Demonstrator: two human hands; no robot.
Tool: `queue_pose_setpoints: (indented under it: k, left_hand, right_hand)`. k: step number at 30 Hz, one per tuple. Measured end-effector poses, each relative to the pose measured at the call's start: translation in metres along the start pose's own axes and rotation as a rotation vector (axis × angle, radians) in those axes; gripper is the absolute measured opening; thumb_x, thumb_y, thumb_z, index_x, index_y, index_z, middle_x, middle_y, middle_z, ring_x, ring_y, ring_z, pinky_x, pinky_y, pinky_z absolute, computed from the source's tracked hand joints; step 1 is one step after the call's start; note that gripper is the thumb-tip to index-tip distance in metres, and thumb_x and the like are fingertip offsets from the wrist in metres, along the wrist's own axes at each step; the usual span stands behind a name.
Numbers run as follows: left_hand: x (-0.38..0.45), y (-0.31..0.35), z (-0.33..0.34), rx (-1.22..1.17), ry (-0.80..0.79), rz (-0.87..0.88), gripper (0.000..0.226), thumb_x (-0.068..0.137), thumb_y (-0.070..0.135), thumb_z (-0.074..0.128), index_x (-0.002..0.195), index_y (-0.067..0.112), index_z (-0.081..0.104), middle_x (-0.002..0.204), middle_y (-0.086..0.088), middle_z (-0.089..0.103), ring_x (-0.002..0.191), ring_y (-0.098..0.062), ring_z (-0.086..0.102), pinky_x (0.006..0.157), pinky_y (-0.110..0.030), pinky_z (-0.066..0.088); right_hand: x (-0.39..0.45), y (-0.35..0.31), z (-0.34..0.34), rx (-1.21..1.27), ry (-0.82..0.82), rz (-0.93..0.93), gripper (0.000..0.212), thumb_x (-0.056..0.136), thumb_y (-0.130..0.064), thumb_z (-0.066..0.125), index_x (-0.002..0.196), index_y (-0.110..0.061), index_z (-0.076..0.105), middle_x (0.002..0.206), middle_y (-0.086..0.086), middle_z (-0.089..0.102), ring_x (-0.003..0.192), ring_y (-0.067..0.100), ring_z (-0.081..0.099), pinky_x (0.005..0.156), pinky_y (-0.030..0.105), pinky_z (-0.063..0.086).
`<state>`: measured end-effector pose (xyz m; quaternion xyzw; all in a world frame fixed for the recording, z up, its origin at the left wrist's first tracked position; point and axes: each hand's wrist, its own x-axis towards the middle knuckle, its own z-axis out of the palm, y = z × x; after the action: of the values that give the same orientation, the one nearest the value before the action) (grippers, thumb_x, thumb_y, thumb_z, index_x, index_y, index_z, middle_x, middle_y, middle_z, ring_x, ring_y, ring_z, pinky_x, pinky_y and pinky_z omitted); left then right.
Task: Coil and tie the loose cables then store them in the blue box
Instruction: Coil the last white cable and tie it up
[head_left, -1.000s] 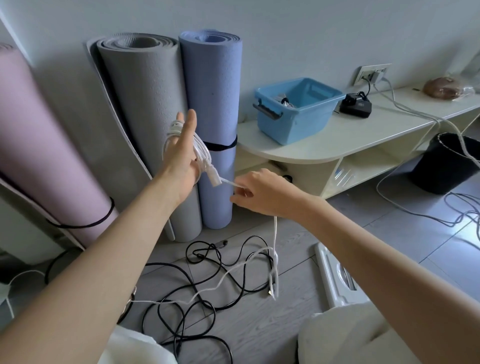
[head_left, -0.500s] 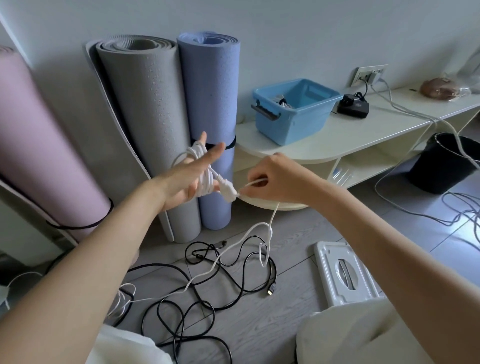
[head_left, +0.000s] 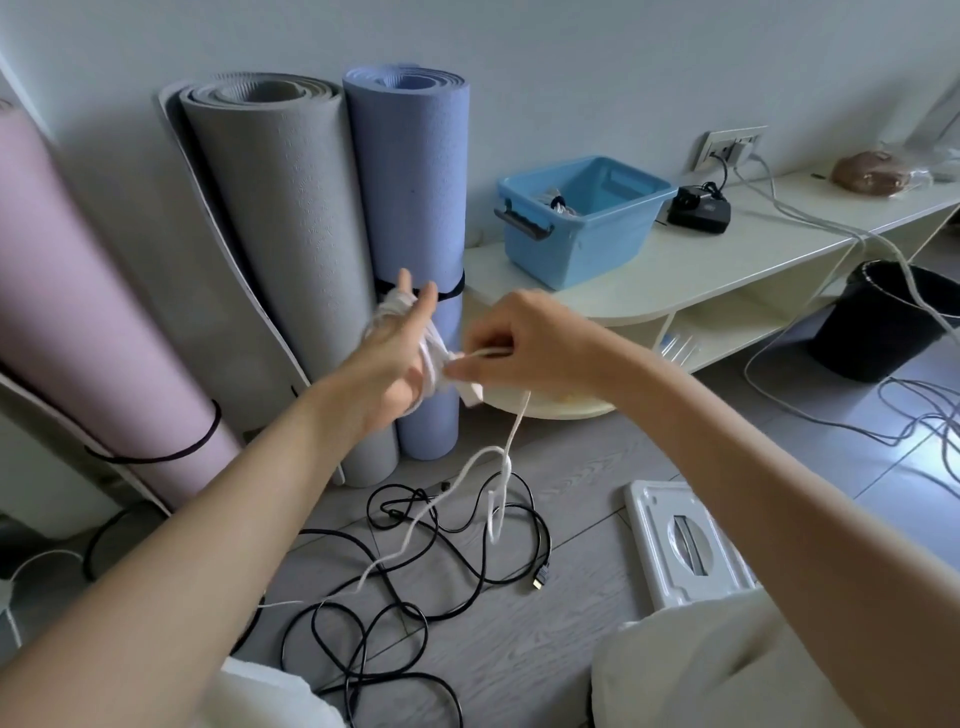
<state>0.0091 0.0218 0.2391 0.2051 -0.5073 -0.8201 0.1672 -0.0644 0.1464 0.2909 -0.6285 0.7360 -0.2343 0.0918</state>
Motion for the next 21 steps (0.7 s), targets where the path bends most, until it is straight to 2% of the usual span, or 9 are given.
queue_pose_setpoints:
  k: [3,5,8,10,13,15,17,19,21]
  left_hand:
    - [-0.017,0.002,0.003,0.259,-0.459,-0.2,0.089,0.062,0.078,0.056,0.137,0.034,0.041,0.139,-0.01,0.05,0.101,-0.033,0.066,0.073,-0.034,0.057]
    - [-0.032,0.01,0.007,0.406,-0.655,-0.235,0.087,0.056,0.079,0.053,0.134,0.042,0.042,0.128,-0.003,0.061,0.085,-0.025,0.071,0.066,-0.02,0.054]
    - [-0.036,0.016,0.015,0.515,-0.596,-0.256,0.074,0.067,0.052,0.067,0.133,0.035,0.038,0.116,-0.001,0.068,0.061,-0.013,0.067,0.049,-0.014,0.046]
    - [-0.034,0.014,0.02,0.676,-0.49,-0.215,0.046,0.084,0.02,0.063,0.126,0.027,0.048,0.106,-0.003,0.071,0.05,-0.009,0.06,0.045,-0.014,0.042]
    - [-0.033,0.015,0.021,0.658,-0.531,-0.244,0.026,0.088,0.005,0.054,0.112,0.012,0.061,0.085,-0.004,0.07,0.036,-0.006,0.041,0.037,-0.013,0.03]
    - [-0.034,0.018,0.018,0.532,-0.678,-0.272,0.023,0.084,0.005,0.053,0.104,0.011,0.063,0.079,-0.004,0.07,0.031,-0.003,0.036,0.034,-0.013,0.025]
    - [-0.034,0.024,0.012,0.372,-0.797,-0.293,0.025,0.077,0.009,0.056,0.098,0.015,0.068,0.079,-0.005,0.069,0.029,-0.001,0.038,0.031,-0.012,0.026]
    - [-0.032,0.029,0.005,0.241,-0.826,-0.269,0.024,0.071,0.01,0.062,0.092,0.018,0.072,0.079,-0.005,0.068,0.03,0.001,0.042,0.029,-0.01,0.029]
    - [-0.03,0.033,0.0,0.147,-0.762,-0.237,0.018,0.07,0.007,0.064,0.084,0.015,0.073,0.073,-0.004,0.066,0.029,0.001,0.043,0.028,-0.008,0.03]
  right_hand:
    - [-0.001,0.009,-0.015,0.064,0.066,0.103,0.046,0.077,-0.03,0.074,0.051,-0.011,0.041,0.046,-0.007,0.024,0.045,0.009,0.022,0.045,0.02,0.018]
    - [-0.003,0.014,-0.02,0.125,0.068,0.156,0.049,0.076,-0.03,0.074,0.048,-0.011,0.039,0.042,-0.009,0.024,0.043,0.008,0.021,0.044,0.018,0.016]
    - [0.0,0.02,-0.021,0.078,0.115,0.194,0.056,0.081,-0.031,0.07,0.044,-0.015,0.031,0.039,-0.009,0.022,0.038,0.009,0.022,0.041,0.017,0.02]
    - [0.001,0.026,-0.017,-0.04,0.172,0.206,0.059,0.085,-0.03,0.066,0.042,-0.017,0.027,0.039,-0.007,0.02,0.038,0.011,0.024,0.042,0.02,0.022]
    - [0.004,0.034,-0.009,-0.057,0.222,0.221,0.052,0.088,-0.026,0.062,0.046,-0.016,0.032,0.043,-0.004,0.025,0.042,0.01,0.026,0.048,0.023,0.021]
    - [0.005,0.033,-0.002,0.144,0.202,0.221,0.034,0.09,-0.027,0.058,0.058,-0.018,0.051,0.053,-0.003,0.045,0.05,0.003,0.036,0.057,0.023,0.031]
    - [0.005,0.026,0.002,0.503,0.075,0.234,0.031,0.095,-0.033,0.049,0.069,-0.025,0.063,0.069,0.003,0.06,0.062,0.012,0.051,0.062,0.028,0.039]
    - [0.002,0.022,0.005,0.769,-0.064,0.263,0.051,0.093,-0.049,0.04,0.051,-0.026,0.058,0.059,0.014,0.051,0.047,0.019,0.041,0.048,0.029,0.028]
    - [0.002,0.019,0.004,0.913,-0.061,0.305,0.057,0.085,-0.06,0.041,0.044,-0.021,0.045,0.058,0.009,0.038,0.041,0.014,0.026,0.044,0.024,0.017]
